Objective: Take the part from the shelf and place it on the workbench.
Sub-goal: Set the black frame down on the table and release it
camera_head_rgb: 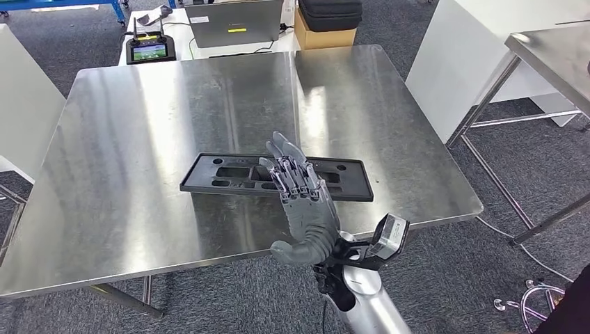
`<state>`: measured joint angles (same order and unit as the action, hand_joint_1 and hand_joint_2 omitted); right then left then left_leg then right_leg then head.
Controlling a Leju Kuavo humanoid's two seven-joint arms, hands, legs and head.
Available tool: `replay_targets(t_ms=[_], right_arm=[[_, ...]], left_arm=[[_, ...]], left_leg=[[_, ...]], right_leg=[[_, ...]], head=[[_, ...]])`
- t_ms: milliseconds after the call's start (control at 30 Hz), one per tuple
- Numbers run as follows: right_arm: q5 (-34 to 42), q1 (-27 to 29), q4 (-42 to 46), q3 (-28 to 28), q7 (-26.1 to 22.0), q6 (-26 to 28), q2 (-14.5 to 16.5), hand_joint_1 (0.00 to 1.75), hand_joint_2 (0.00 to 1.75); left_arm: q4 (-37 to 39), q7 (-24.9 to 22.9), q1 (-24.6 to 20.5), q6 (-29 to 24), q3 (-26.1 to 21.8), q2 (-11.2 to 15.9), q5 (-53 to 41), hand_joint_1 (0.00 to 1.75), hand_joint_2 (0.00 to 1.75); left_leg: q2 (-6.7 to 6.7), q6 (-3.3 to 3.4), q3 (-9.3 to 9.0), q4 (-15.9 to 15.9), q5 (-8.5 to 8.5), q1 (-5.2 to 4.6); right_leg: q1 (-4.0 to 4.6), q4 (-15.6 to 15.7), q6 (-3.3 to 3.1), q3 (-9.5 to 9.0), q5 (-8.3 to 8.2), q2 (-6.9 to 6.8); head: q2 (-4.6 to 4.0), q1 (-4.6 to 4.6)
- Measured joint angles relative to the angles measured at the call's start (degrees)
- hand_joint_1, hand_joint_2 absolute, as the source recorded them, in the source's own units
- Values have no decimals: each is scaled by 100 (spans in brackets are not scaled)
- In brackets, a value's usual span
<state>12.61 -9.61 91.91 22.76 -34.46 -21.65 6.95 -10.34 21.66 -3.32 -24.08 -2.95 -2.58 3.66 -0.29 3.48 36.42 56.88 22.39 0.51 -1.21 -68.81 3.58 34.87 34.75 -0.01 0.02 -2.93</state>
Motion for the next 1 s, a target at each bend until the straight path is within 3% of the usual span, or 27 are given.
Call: replay_targets(t_ms=[33, 100, 167, 233, 267, 333, 400, 433, 467, 500, 600, 667, 767, 833, 900, 933, 967, 1000], right_arm=[[0, -1, -8, -3, 7, -10, -2, 0, 175], [-2, -8, -23, -4, 28, -42, -2, 0, 175], [-4, -17, -36, -5, 48, -62, 1, 0, 175], [-6, -33, -42, -8, 59, -72, 24, 0, 175], [-8, -40, -45, -9, 62, -77, 44, 0, 175], [-12, -49, -56, -9, 65, -87, 80, 0, 175], [-20, -41, -79, -10, 66, -95, 90, 0, 175], [-24, -34, -95, -10, 67, -96, 91, 0, 175], [-25, -27, -110, -11, 67, -97, 90, 0, 175], [-26, -23, -122, -11, 67, -97, 90, 0, 175], [-26, -27, -140, -13, 69, -97, 91, 0, 175], [-27, -28, -148, -15, 72, -97, 89, 0, 175], [-28, -27, -156, -21, 74, -97, 84, 0, 175], [-30, -27, -163, -28, 74, -97, 79, 0, 175], [-44, -25, -182, -41, 74, -91, 71, 0, 175], [-60, -24, -196, -46, 74, -79, 65, 0, 175], [-78, -23, -210, -53, 75, -60, 60, 0, 175], [-96, -24, -221, -61, 75, -35, 57, 0, 175]], left_arm=[[0, -1, -2, 20, 0, -11, -5, 0, 0], [0, -5, -6, 41, 0, -33, -11, 0, 0], [-1, -10, -17, 45, 0, -45, -15, 0, 0], [-1, -11, -25, 44, -1, -51, -24, 0, 0], [-1, -14, -24, 44, 0, -53, -34, 0, 0], [0, -30, -22, 49, 2, -59, -60, 0, 0], [0, -52, -29, 54, 2, -60, -81, 0, 0], [0, -62, -32, 56, 2, -59, -89, 0, 0], [0, -69, -34, 58, 2, -58, -93, 0, 0], [0, -73, -35, 60, 2, -58, -95, 0, 0], [0, -77, -44, 61, 3, -55, -97, 0, 0], [1, -82, -53, 62, 3, -55, -97, 0, 0], [0, -87, -75, 63, 5, -67, -98, 0, 0], [0, -87, -78, 67, 8, -74, -106, 0, 0], [0, -89, -78, 76, 9, -69, -114, 0, 0], [0, -92, -78, 84, 9, -66, -118, 0, 0], [0, -98, -79, 99, 10, -64, -123, 0, 0], [0, -108, -81, 112, 13, -64, -131, 0, 0]], left_leg=[[-6, -18, 0, 5, -10, 1], [-17, -78, 3, 20, -32, -9], [-24, -146, 7, 32, -48, -26], [-21, -205, 40, 73, 3, -5], [-14, -235, 87, 177, 150, 10], [2, -292, 299, 789, 729, 28], [7, -328, 551, 1678, 1287, 33], [8, -338, 597, 1974, 1396, 39], [10, -340, 542, 2048, 1380, 48], [11, -336, 379, 1888, 1270, 57], [7, -292, -375, 714, 782, 67], [3, -262, -593, 287, 624, 61], [9, -195, -540, 157, 570, 66], [17, -91, -448, 118, 495, 55], [23, -13, -327, 119, 406, 9], [26, 7, -267, 120, 358, -16], [27, 21, -209, 120, 308, -43], [26, 31, -156, 121, 260, -71]], right_leg=[[-14, 425, 47, -224, -167, -1], [-11, 1072, 44, -576, -462, 4], [5, 1230, -62, -618, -579, 20], [-49, 1271, -176, -552, -608, 22], [-75, 1285, -235, -536, -642, 15], [-91, 1295, -336, -486, -729, 3], [-89, 1291, -362, -416, -799, -6], [-89, 1288, -355, -388, -821, -12], [-90, 1284, -344, -374, -834, -17], [-92, 1282, -333, -371, -840, -22], [-53, 1237, -308, -361, -851, -21], [6, 1180, -263, -309, -877, -14], [48, 1066, -180, -167, -839, -13], [48, 613, -207, 58, -520, -14], [47, -162, -247, 332, -125, -13], [50, -451, -239, 402, -29, -12], [58, -552, -217, 376, -32, -12], [71, -426, -192, 240, -125, -12]], head=[[0, -1], [0, 3], [0, 10], [0, 14], [0, 15], [0, 19], [0, 19], [0, 19], [0, 19], [0, 20], [0, 18], [0, 14], [0, 9], [0, 4], [0, 2], [0, 2], [0, 3], [0, 2]])
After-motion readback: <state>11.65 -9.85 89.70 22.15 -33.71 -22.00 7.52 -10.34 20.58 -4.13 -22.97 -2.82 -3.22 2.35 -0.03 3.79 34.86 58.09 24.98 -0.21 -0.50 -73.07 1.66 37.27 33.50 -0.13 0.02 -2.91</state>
